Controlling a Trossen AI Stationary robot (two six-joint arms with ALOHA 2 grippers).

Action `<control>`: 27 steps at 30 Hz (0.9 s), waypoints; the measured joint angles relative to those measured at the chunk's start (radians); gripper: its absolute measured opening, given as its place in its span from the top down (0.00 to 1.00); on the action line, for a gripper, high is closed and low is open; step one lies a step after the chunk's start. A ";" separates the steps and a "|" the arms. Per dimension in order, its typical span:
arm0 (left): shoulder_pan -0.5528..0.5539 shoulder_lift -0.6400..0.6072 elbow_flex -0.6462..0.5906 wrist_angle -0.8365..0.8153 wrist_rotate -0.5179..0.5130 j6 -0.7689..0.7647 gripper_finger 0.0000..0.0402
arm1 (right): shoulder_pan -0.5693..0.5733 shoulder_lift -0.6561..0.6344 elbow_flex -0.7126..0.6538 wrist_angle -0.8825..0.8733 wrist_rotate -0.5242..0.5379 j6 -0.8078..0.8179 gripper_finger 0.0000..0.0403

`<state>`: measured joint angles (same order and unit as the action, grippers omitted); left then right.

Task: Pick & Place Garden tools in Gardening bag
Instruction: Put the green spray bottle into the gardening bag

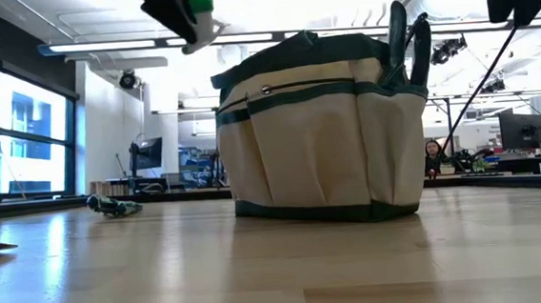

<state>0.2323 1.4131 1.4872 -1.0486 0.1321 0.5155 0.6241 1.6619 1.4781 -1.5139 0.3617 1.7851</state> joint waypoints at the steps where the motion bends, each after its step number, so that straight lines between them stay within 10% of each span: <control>1: -0.005 0.000 0.000 0.010 0.016 0.000 0.76 | 0.005 0.000 -0.003 0.001 0.005 0.000 0.63; 7: -0.005 0.000 -0.011 0.142 0.226 0.003 0.76 | 0.030 0.000 -0.005 0.002 0.035 0.000 0.63; 15: -0.016 0.000 -0.012 0.195 0.252 0.013 0.76 | 0.066 0.000 -0.005 0.004 0.086 0.002 0.63; 27: -0.209 0.016 -0.012 0.212 -0.375 0.149 0.76 | 0.091 0.000 -0.005 0.023 0.130 0.002 0.63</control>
<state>0.0235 1.4294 1.4754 -0.8363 -0.2425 0.6644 0.7147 1.6619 1.4734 -1.4908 0.4919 1.7876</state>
